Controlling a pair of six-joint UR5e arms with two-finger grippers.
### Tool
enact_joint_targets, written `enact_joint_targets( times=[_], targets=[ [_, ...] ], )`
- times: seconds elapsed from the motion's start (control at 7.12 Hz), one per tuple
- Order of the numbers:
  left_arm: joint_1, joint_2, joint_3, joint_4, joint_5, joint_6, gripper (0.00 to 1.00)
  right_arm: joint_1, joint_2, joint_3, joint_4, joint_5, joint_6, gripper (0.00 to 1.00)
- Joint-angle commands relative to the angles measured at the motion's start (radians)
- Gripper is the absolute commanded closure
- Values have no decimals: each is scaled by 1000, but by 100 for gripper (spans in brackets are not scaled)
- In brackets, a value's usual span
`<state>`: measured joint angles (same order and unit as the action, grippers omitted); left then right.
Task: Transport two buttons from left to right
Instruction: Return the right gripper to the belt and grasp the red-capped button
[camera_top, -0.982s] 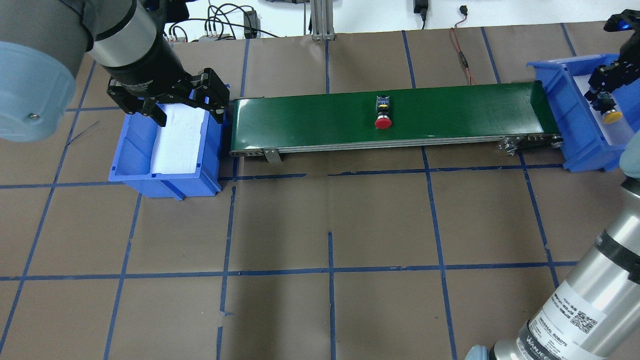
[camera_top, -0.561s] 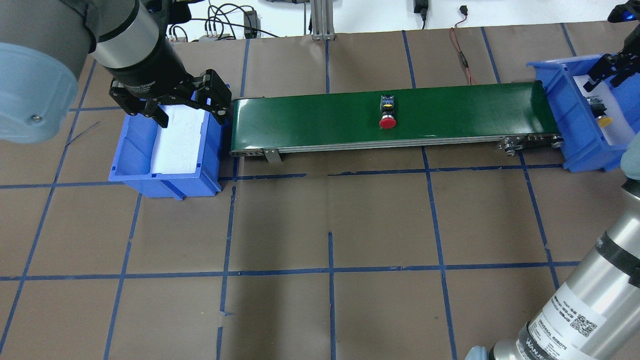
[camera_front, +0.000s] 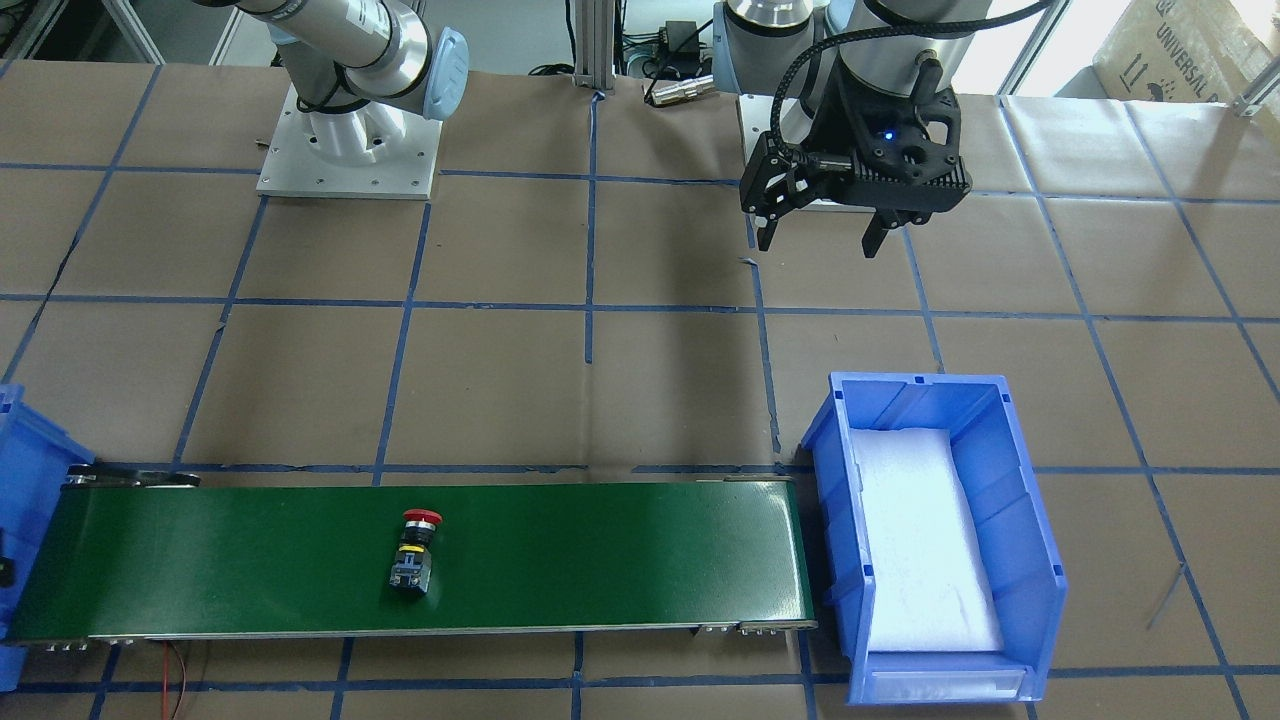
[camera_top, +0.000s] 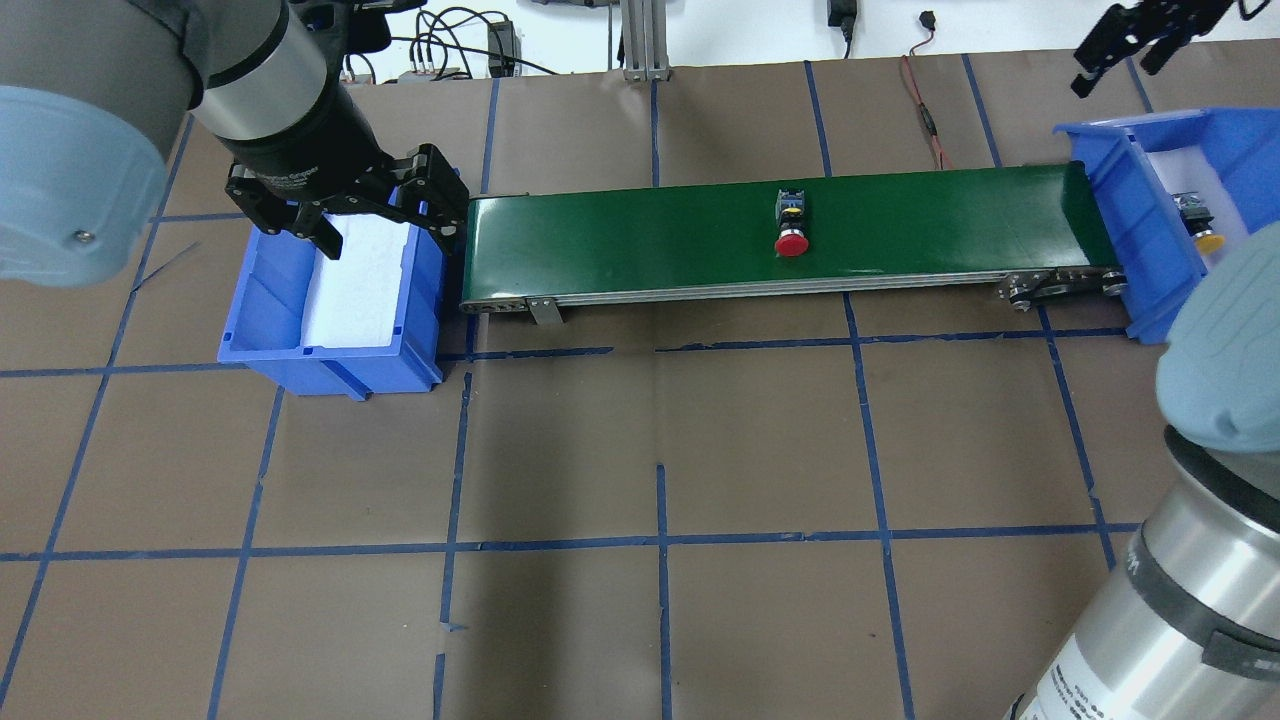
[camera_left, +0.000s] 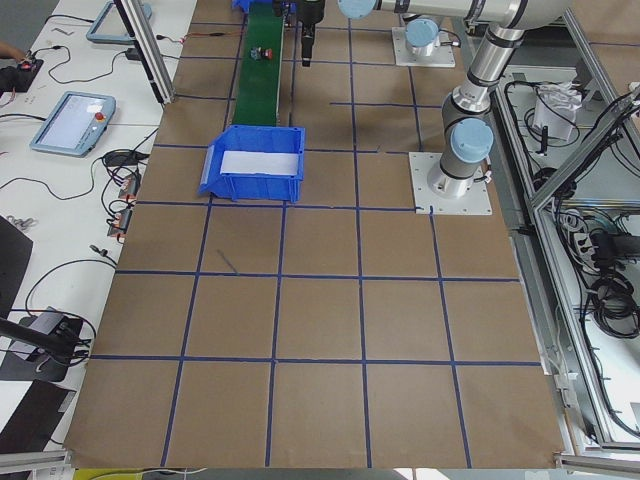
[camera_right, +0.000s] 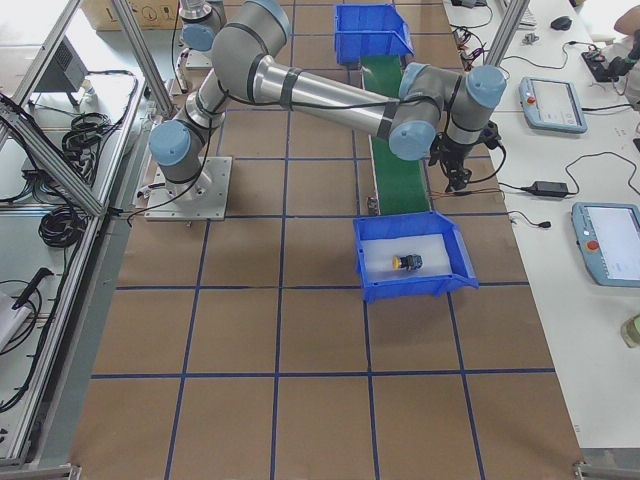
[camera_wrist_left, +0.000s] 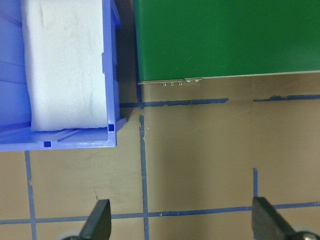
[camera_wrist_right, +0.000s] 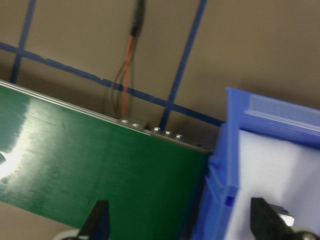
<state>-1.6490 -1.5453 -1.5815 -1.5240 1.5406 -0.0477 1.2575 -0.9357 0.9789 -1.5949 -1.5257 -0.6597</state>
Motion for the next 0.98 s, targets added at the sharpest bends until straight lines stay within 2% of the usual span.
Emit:
enact_joint_targets(
  times=[0.0,0.14,0.42,0.7,0.84],
  targets=[
    [0,5,1,1,7,0,0,170,0,38,18,-2,211,0],
    [0,-2,5,8,1,-1,0,234,0,67,12,-2,292,0],
    [1,-12,12,10,0,5,0,324,12,125,-98,1,391,0],
    [3,10,-4,10,-2,5,0,342,52,196,-207,4,431,0],
    [5,13,0,7,12,2,0,341,66,210,-218,-4,427,0]
  ],
)
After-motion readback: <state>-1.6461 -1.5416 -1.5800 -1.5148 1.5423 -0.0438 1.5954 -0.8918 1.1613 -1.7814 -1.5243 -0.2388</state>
